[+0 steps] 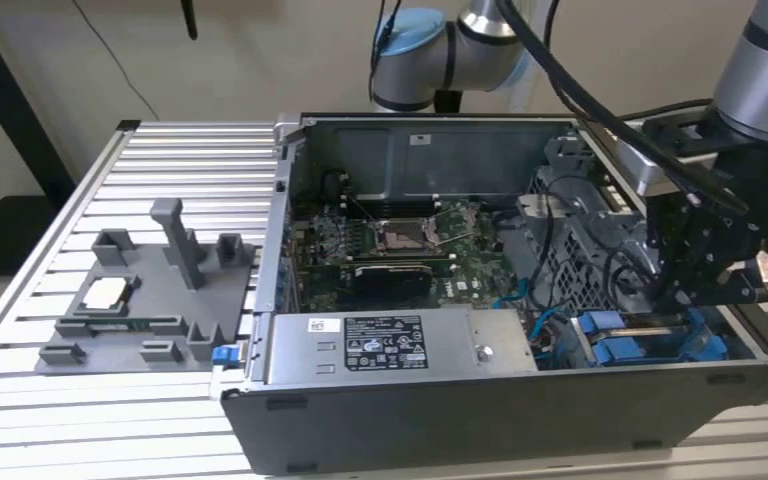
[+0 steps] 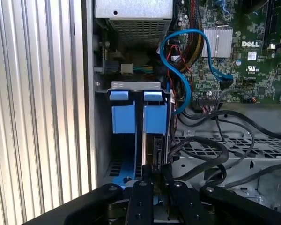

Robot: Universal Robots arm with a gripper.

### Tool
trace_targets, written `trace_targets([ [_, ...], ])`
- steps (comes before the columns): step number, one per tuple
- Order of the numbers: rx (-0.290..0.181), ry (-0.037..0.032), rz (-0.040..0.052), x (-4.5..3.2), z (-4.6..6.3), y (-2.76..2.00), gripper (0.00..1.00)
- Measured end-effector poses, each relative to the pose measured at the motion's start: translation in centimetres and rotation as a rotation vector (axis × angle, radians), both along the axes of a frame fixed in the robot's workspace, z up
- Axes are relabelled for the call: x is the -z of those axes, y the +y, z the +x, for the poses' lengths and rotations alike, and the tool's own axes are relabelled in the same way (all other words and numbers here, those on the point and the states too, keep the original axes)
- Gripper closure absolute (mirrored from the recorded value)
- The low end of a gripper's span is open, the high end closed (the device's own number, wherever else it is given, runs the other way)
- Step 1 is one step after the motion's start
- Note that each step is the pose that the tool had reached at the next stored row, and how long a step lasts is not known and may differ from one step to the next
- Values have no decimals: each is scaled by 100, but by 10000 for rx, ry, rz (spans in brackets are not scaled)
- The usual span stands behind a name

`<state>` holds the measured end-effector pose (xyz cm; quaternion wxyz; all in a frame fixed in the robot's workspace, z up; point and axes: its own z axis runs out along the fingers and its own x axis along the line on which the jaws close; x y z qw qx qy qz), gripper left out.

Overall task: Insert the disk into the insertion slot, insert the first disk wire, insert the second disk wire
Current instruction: 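Insert the first disk wire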

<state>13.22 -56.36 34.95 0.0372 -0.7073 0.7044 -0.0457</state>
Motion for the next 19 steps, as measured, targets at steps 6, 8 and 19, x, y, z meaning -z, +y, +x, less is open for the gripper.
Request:
trace_targets([
  [6, -5, -152, 18, 67, 0, 11, 81],
  [8, -5, -182, 17, 83, 0, 11, 81],
  [19, -159, -217, 18, 115, 0, 17, 81],
])
